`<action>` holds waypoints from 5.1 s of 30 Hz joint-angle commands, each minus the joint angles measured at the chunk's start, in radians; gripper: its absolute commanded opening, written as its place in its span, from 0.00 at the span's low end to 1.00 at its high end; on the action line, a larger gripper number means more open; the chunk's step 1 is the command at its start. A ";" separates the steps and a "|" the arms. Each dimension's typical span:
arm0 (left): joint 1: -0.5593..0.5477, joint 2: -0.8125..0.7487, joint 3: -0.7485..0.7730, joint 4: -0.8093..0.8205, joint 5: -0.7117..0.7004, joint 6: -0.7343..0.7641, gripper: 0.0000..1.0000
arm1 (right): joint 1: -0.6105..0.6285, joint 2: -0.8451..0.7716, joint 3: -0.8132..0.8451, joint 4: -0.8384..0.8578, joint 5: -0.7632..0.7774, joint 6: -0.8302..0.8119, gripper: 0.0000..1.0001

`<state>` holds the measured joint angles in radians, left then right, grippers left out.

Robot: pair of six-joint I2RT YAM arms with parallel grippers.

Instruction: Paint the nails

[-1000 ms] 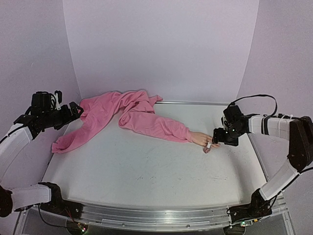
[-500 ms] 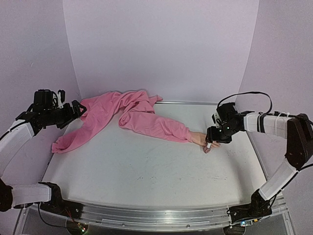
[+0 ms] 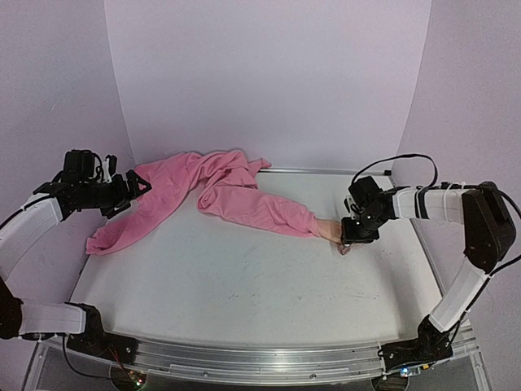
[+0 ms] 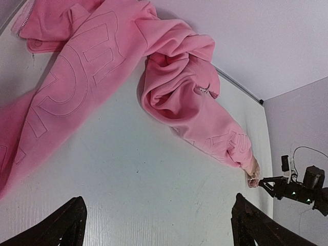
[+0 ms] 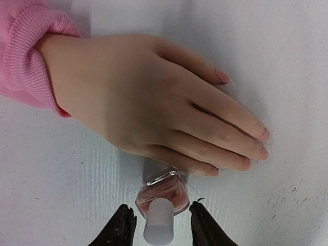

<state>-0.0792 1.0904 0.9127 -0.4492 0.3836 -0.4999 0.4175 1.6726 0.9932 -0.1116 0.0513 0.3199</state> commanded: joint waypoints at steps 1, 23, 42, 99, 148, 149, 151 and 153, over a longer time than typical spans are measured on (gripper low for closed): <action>0.004 0.003 0.046 0.002 0.055 -0.018 1.00 | 0.014 0.026 0.040 -0.022 0.033 0.002 0.34; -0.635 0.168 -0.013 0.288 -0.256 0.167 1.00 | 0.085 -0.139 -0.089 0.392 -0.578 0.298 0.01; -0.941 0.310 -0.212 0.855 -0.415 0.790 0.67 | 0.404 -0.037 0.138 0.386 -0.535 0.353 0.01; -0.893 0.224 -0.024 0.692 0.594 0.316 0.00 | 0.494 -0.055 0.238 0.324 -1.064 -0.448 0.00; -0.890 0.529 0.242 0.657 -0.651 0.766 0.00 | 0.323 0.010 0.337 0.506 -0.378 0.463 0.62; -0.890 0.528 0.241 0.656 -0.647 0.763 0.00 | 0.322 0.017 0.344 0.506 -0.384 0.462 0.59; -0.894 0.527 0.238 0.656 -0.641 0.759 0.00 | 0.322 0.029 0.357 0.509 -0.400 0.469 0.53; -0.898 0.527 0.238 0.657 -0.638 0.756 0.00 | 0.320 0.037 0.362 0.519 -0.417 0.475 0.47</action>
<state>-0.9672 1.6257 1.1122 0.1574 -0.2462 0.2611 0.7403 1.6932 1.2984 0.3443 -0.3462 0.7727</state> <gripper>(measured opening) 0.215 0.519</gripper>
